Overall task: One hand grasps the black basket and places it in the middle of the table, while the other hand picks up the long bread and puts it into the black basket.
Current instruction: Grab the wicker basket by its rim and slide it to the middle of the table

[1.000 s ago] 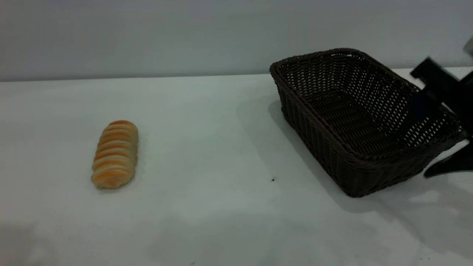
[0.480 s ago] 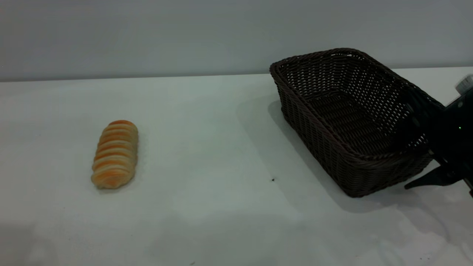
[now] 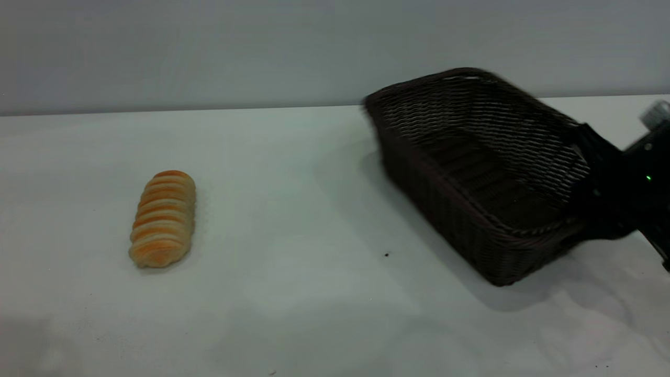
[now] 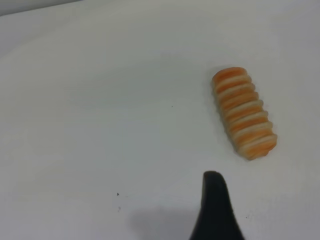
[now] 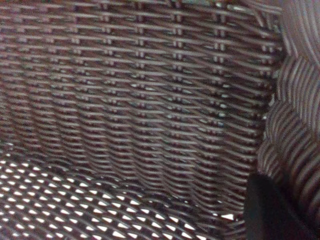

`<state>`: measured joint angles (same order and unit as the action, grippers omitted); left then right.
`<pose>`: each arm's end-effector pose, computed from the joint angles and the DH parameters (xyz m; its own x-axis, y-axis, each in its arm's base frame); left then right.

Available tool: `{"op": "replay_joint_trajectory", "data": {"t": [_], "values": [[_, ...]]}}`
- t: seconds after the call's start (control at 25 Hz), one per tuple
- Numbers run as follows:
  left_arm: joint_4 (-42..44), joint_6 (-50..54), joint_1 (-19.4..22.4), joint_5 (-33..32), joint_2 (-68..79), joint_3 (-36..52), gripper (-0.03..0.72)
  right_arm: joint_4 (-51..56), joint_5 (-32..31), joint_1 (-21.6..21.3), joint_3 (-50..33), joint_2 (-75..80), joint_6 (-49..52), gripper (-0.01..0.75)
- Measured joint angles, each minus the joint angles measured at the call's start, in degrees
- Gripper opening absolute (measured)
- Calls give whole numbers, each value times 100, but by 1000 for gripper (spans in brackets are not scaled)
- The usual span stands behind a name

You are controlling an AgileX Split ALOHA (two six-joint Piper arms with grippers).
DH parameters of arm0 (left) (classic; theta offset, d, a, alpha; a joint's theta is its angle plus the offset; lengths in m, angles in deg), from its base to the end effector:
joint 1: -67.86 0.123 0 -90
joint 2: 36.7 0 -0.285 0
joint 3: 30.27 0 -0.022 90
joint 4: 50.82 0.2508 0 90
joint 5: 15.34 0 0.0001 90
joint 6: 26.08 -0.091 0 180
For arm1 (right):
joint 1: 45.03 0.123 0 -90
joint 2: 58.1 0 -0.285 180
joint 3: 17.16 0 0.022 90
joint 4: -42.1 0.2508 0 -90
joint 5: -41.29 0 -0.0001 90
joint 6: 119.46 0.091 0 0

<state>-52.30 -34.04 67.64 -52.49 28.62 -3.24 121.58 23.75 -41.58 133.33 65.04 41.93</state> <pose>0.2026 -0.0022 0.3357 -0.6296 0.1205 -0.7675 0.0908 0.9925 0.0813 0.3237 0.0466 0.0696 -0.6054 0.7952 0.0337 0.7043 0.5155 0.4880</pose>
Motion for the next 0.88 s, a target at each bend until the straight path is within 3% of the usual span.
{"op": "replay_joint_trajectory", "data": {"t": [0.48, 0.64, 0.88], "values": [[-215, 0, 0, 18, 20, 0, 563, -4163, -3258, 167, 3532, 1041, 60, 90], [-216, 0, 0, 33, 187, 0, 563, -4710, -3561, 445, 4211, 1489, 114, 90], [-240, 0, 0, 199, 790, 0, 563, -4886, -3171, 629, 4402, 1801, 21, 92]]}}
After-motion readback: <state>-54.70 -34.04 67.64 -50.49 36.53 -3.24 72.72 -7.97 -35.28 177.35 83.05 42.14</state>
